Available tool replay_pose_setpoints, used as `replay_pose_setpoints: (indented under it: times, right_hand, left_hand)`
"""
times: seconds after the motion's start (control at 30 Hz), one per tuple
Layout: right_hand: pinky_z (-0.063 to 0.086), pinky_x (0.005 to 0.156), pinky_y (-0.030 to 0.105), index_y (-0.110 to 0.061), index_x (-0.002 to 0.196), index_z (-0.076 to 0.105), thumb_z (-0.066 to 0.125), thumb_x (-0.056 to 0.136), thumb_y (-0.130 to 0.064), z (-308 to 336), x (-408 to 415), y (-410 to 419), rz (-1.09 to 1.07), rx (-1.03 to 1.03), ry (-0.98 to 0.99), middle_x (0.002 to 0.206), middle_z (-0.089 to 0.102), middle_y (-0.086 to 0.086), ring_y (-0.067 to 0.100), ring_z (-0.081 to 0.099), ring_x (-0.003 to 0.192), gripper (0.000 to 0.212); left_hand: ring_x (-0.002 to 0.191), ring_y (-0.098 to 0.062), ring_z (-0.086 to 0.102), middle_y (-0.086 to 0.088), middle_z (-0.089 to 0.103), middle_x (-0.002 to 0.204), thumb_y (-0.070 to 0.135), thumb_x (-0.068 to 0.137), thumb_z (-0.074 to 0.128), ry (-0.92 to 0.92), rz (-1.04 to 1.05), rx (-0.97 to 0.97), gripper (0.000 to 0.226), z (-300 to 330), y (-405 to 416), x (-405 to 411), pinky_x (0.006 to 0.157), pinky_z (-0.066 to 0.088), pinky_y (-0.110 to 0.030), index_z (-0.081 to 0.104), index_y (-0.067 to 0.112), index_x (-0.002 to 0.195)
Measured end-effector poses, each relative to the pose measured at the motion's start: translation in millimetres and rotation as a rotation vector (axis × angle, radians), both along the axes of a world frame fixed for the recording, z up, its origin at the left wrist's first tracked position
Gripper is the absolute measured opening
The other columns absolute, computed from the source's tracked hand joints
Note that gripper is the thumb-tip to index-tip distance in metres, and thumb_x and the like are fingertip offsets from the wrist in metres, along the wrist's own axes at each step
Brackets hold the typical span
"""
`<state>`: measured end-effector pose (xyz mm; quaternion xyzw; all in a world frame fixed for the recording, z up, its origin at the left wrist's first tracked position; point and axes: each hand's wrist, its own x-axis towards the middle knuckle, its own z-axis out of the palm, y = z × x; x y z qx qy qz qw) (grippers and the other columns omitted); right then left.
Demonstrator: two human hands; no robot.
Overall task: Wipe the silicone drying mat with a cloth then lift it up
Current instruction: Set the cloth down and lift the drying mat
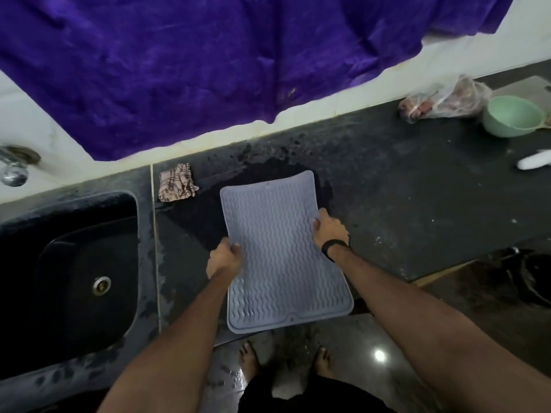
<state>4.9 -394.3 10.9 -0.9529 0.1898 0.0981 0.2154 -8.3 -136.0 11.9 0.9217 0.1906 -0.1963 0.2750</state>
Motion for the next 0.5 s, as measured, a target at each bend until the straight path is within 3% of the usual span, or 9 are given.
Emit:
replay_pose_setpoints:
  times: [0.17, 0.33, 0.5]
  right_hand:
    - [0.044, 0.059, 0.031, -0.015, 0.111, 0.047, 0.030, 0.103, -0.029, 13.3, -2.6, 5.4, -0.007, 0.214, -0.174, 0.086, 0.059, 0.013, 0.030, 0.058, 0.072, 0.023]
    - [0.054, 0.062, 0.038, -0.021, 0.107, 0.052, 0.031, 0.102, -0.029, 38.0, 9.1, 36.4, 0.040, 0.361, -0.277, 0.086, 0.062, 0.012, 0.030, 0.058, 0.071, 0.023]
    - [0.044, 0.061, 0.029, -0.017, 0.095, 0.051, 0.035, 0.101, -0.021, 56.0, 15.7, 78.7, 0.061, 0.454, -0.291, 0.084, 0.061, 0.015, 0.032, 0.060, 0.074, 0.018]
  left_hand:
    - [0.103, -0.049, 0.062, -0.030, 0.063, 0.112, 0.027, 0.109, 0.040, -0.212, 0.037, -0.045, 0.028, 13.6, -7.3, -15.2, 0.088, 0.053, -0.051, 0.055, 0.008, 0.123]
    - [0.096, -0.043, 0.063, -0.021, 0.065, 0.099, 0.025, 0.109, 0.040, -0.327, 0.081, -0.137, 0.023, 35.2, 7.0, -15.2, 0.080, 0.048, -0.042, 0.056, 0.010, 0.115]
    - [0.098, -0.041, 0.063, -0.020, 0.065, 0.101, 0.024, 0.109, 0.041, -0.341, 0.172, -0.167, 0.023, 44.9, 62.1, -18.6, 0.079, 0.046, -0.038, 0.059, 0.009, 0.114]
